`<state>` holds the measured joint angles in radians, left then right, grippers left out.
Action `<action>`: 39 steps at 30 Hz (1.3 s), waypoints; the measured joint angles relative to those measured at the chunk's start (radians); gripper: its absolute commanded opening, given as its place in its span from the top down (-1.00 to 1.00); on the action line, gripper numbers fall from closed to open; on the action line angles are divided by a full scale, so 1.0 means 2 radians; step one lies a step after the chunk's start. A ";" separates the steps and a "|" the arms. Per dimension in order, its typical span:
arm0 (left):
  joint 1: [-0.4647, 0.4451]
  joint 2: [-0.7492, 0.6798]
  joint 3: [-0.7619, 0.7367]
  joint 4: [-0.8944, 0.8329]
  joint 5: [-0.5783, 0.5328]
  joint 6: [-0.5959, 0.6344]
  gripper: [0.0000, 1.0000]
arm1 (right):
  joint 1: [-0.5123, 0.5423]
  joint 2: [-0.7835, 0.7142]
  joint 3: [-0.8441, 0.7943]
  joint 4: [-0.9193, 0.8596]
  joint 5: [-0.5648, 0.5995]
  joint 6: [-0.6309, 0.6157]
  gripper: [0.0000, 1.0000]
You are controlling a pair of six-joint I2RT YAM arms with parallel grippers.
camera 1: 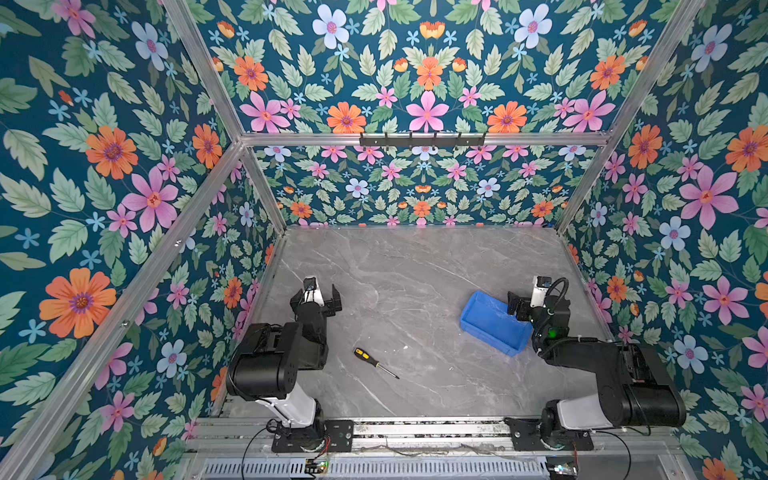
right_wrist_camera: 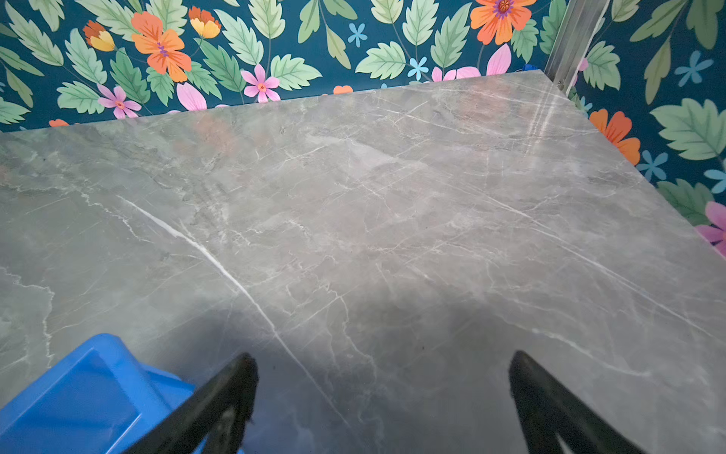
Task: Put the screwdriver in the bin
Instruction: 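Move the left gripper toward the yellow-and-black screwdriver while the right gripper rises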
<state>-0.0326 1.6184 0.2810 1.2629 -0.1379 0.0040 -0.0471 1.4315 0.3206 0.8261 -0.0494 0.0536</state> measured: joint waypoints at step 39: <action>-0.030 -0.095 0.024 -0.093 -0.031 0.004 -1.00 | 0.000 -0.092 0.032 -0.101 -0.006 -0.004 -0.99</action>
<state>-0.0925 1.4288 0.3283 1.0779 -0.1997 0.0116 -0.0471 1.2476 0.3840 0.6239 -0.0624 0.0456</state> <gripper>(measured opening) 0.998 0.993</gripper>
